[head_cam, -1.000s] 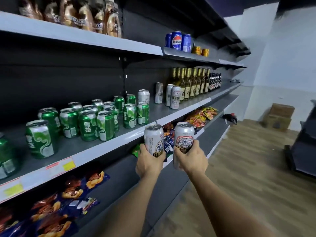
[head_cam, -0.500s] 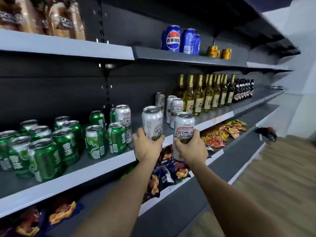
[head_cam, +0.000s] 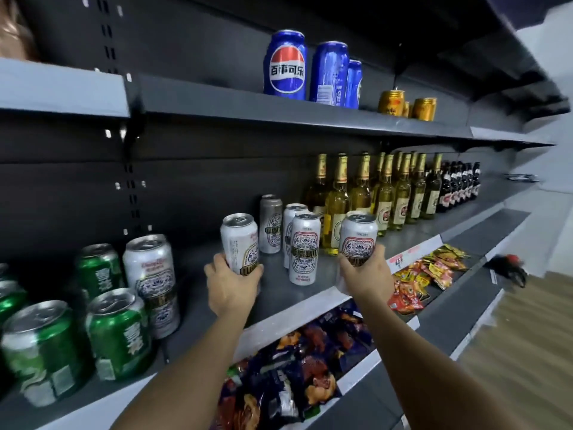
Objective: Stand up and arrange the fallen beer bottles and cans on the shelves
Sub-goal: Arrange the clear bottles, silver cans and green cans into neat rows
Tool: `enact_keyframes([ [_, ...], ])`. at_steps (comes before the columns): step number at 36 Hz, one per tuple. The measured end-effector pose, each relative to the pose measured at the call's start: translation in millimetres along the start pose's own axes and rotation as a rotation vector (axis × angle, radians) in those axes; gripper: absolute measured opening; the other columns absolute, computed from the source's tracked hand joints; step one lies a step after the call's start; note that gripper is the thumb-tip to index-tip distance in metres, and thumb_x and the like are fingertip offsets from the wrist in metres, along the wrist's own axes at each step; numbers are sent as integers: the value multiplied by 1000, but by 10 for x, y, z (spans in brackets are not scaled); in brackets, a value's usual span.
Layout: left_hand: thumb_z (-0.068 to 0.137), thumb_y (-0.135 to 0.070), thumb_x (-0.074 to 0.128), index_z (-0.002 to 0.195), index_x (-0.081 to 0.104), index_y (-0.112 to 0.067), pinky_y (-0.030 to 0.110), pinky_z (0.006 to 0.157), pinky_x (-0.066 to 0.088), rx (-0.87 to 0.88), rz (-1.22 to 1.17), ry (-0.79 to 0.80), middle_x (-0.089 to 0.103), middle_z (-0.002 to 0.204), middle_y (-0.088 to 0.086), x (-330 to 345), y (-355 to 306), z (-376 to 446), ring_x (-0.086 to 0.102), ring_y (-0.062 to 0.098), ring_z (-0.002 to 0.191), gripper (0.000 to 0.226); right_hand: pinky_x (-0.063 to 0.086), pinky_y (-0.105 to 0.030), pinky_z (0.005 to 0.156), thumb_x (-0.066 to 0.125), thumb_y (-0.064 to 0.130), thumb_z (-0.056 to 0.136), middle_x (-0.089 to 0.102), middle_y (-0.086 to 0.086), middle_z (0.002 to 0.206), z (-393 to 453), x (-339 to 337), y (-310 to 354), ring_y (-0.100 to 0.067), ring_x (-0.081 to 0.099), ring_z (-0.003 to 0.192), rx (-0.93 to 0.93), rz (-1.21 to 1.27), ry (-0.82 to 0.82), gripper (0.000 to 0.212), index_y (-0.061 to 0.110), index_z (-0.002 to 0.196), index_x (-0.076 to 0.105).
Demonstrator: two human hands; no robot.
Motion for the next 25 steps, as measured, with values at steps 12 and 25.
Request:
enact_keyframes([
  [12, 70, -40, 82, 125, 45, -9, 43, 77, 45, -135, 107, -232, 43, 122, 15, 224, 205, 340, 56, 39, 106, 74, 47, -41, 85, 69, 44, 83, 62, -12, 118, 1028, 682, -208, -34, 59, 109, -113, 100, 153, 54, 13, 118, 41],
  [25, 75, -24, 81, 134, 40, -7, 46, 89, 46, -165, 130, -366, 48, 129, 17, 352, 116, 170, 54, 37, 114, 73, 46, -44, 88, 66, 49, 84, 57, -9, 127, 1345, 1031, -486, -33, 55, 117, -186, 209, 290, 68, 14, 134, 36],
])
Point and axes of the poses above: each hand's wrist, its own z-axis towards the middle knuckle, its own x-axis out of the palm, y = z × x, the point moved 5 cm from there along z, towards the middle knuckle
